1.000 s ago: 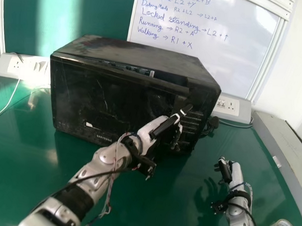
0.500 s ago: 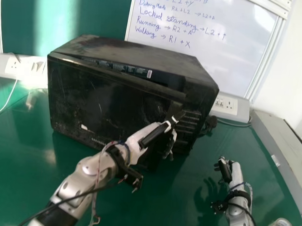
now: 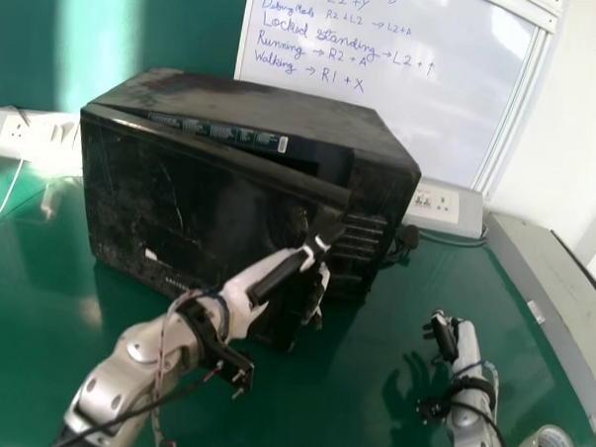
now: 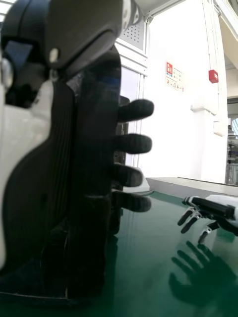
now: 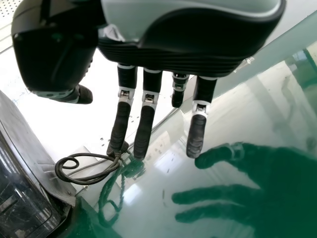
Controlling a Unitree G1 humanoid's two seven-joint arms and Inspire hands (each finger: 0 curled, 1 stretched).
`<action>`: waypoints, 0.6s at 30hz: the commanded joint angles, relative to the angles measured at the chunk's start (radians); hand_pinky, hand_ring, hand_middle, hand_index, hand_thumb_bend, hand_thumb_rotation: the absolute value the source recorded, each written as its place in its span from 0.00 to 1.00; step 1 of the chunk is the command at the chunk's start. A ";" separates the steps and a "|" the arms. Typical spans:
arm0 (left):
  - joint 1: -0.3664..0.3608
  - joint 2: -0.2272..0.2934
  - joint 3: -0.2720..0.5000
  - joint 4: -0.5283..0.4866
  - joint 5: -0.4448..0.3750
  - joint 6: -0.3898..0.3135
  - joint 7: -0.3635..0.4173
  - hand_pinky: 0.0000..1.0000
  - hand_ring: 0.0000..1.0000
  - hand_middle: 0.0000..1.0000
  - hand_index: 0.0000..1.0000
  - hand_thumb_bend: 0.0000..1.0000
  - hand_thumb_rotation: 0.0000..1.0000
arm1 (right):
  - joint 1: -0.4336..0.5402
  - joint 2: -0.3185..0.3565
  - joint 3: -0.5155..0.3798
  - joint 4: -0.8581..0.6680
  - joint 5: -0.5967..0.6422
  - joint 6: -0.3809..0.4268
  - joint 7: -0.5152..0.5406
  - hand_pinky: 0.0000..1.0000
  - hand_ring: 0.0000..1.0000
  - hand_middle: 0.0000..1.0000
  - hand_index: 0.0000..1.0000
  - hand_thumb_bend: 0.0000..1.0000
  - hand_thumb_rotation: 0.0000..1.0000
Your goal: Open the door of oven
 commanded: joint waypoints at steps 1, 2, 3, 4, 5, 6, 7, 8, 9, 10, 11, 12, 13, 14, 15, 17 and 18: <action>0.014 -0.006 0.004 -0.076 -0.056 -0.004 -0.008 0.01 0.05 0.09 0.11 0.65 0.65 | 0.002 -0.007 -0.005 0.009 0.003 0.003 0.013 0.35 0.41 0.48 0.49 0.52 0.14; 0.022 -0.006 0.006 -0.088 -0.062 0.002 -0.011 0.01 0.05 0.09 0.11 0.64 0.64 | 0.002 -0.007 -0.005 0.009 0.004 0.005 0.012 0.35 0.41 0.48 0.49 0.52 0.14; 0.031 -0.005 0.008 -0.102 -0.068 0.010 -0.014 0.01 0.05 0.09 0.11 0.65 0.63 | 0.001 -0.007 -0.006 0.009 0.004 0.005 0.011 0.36 0.42 0.48 0.49 0.52 0.14; 0.038 -0.003 0.009 -0.116 -0.076 0.016 -0.019 0.01 0.05 0.09 0.11 0.65 0.63 | 0.001 -0.007 -0.005 0.009 0.003 0.006 0.010 0.36 0.42 0.48 0.49 0.52 0.14; 0.047 -0.001 0.011 -0.129 -0.083 0.019 -0.025 0.01 0.05 0.09 0.11 0.64 0.62 | 0.001 -0.006 -0.005 0.009 0.003 0.005 0.008 0.36 0.42 0.49 0.49 0.52 0.14; 0.055 0.001 0.013 -0.143 -0.092 0.024 -0.030 0.01 0.05 0.09 0.11 0.64 0.62 | 0.001 -0.006 -0.006 0.009 0.003 0.005 0.007 0.36 0.42 0.48 0.48 0.52 0.14; 0.064 0.003 0.016 -0.158 -0.103 0.032 -0.034 0.01 0.05 0.09 0.11 0.63 0.61 | 0.000 -0.006 -0.006 0.009 0.004 0.009 0.008 0.36 0.42 0.49 0.48 0.52 0.14; 0.072 0.005 0.019 -0.177 -0.112 0.048 -0.032 0.01 0.05 0.09 0.11 0.63 0.61 | -0.001 -0.006 -0.006 0.009 0.003 0.008 0.008 0.37 0.43 0.49 0.49 0.52 0.14; 0.080 0.007 0.023 -0.195 -0.121 0.063 -0.029 0.01 0.05 0.09 0.12 0.63 0.60 | -0.001 -0.006 -0.008 0.009 0.005 0.006 0.010 0.36 0.42 0.49 0.49 0.52 0.14; 0.091 0.007 0.026 -0.209 -0.128 0.071 -0.027 0.01 0.05 0.09 0.12 0.64 0.59 | 0.000 -0.007 -0.010 0.009 0.007 0.002 0.011 0.36 0.42 0.49 0.49 0.52 0.14; 0.102 0.010 0.028 -0.221 -0.131 0.073 -0.026 0.01 0.05 0.09 0.12 0.65 0.59 | 0.001 -0.007 -0.014 0.009 0.011 -0.002 0.015 0.36 0.42 0.48 0.48 0.52 0.14; 0.113 0.012 0.027 -0.234 -0.133 0.073 -0.025 0.01 0.05 0.09 0.12 0.66 0.60 | 0.001 -0.007 -0.014 0.009 0.011 0.000 0.016 0.36 0.42 0.48 0.48 0.52 0.14; 0.124 0.015 0.027 -0.245 -0.135 0.072 -0.025 0.01 0.05 0.09 0.11 0.66 0.60 | 0.000 -0.008 -0.013 0.010 0.009 0.001 0.016 0.36 0.41 0.48 0.48 0.52 0.14; 0.135 0.017 0.025 -0.259 -0.136 0.071 -0.024 0.01 0.05 0.09 0.11 0.66 0.60 | -0.001 -0.008 -0.013 0.010 0.009 0.003 0.016 0.36 0.42 0.48 0.48 0.52 0.14; 0.145 0.018 0.024 -0.272 -0.137 0.070 -0.023 0.01 0.05 0.09 0.11 0.66 0.60 | -0.002 -0.008 -0.013 0.010 0.009 0.005 0.016 0.37 0.42 0.49 0.49 0.52 0.14; 0.164 0.017 0.022 -0.300 -0.143 0.082 -0.019 0.00 0.05 0.09 0.11 0.65 0.60 | -0.001 -0.007 -0.018 0.010 0.014 -0.001 0.019 0.37 0.43 0.49 0.48 0.52 0.14; 0.172 0.019 0.021 -0.315 -0.145 0.095 -0.017 0.01 0.05 0.09 0.11 0.66 0.60 | -0.002 -0.007 -0.018 0.010 0.013 -0.002 0.020 0.37 0.43 0.49 0.48 0.52 0.14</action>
